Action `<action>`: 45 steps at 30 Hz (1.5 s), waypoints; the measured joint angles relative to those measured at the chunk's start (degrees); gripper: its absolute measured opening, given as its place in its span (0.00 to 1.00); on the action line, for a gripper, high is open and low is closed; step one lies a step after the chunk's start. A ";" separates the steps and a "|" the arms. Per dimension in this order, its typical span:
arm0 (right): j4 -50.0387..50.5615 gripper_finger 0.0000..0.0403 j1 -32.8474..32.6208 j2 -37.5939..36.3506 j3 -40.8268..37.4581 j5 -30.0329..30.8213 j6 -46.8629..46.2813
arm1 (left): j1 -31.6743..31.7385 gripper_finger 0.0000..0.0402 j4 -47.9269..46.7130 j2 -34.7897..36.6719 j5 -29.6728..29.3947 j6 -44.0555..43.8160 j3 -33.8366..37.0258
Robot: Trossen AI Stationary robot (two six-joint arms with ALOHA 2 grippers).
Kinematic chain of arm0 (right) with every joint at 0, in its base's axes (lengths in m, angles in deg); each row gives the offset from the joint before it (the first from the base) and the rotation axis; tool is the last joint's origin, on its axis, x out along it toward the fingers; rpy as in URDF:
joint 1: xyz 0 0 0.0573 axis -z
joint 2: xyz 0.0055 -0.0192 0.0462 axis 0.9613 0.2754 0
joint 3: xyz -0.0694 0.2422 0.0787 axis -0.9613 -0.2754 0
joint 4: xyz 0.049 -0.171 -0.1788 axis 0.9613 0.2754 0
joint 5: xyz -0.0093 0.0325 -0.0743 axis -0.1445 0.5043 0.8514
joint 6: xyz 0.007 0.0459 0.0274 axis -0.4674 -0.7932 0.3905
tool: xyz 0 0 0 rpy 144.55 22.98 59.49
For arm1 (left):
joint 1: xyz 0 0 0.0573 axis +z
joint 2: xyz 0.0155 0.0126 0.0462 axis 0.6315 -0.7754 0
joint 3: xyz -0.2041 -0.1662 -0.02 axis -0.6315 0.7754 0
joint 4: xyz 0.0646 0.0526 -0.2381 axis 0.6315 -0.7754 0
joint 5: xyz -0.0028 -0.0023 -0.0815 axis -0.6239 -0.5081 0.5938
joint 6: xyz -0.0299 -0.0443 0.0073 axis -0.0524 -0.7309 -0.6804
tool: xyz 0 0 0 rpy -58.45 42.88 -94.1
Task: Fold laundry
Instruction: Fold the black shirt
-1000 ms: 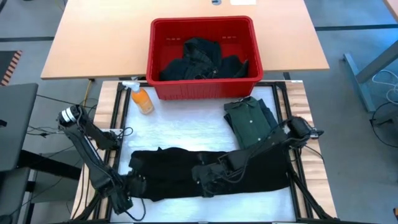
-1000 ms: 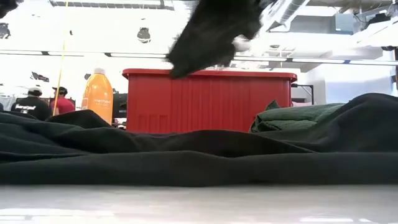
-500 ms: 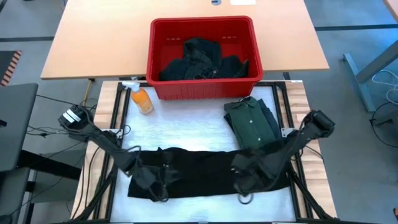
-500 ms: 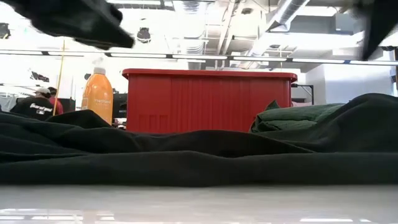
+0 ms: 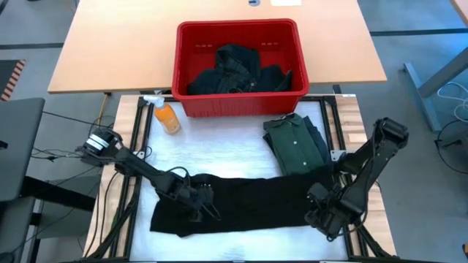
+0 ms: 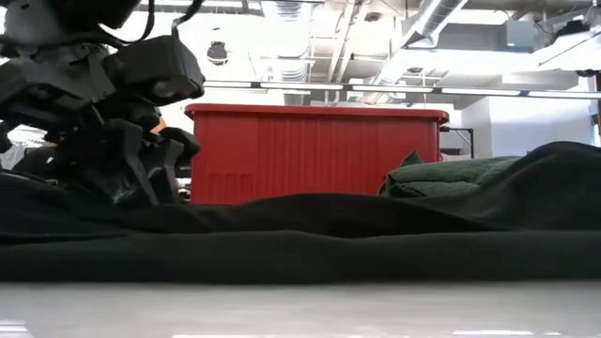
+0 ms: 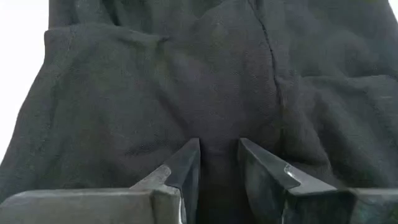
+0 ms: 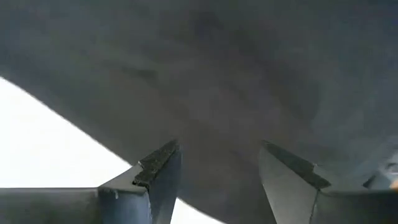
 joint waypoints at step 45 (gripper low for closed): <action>-1.20 0.58 -2.94 -6.92 -8.33 4.94 -13.03 | -1.32 0.24 -30.81 10.22 11.06 -18.63 0.25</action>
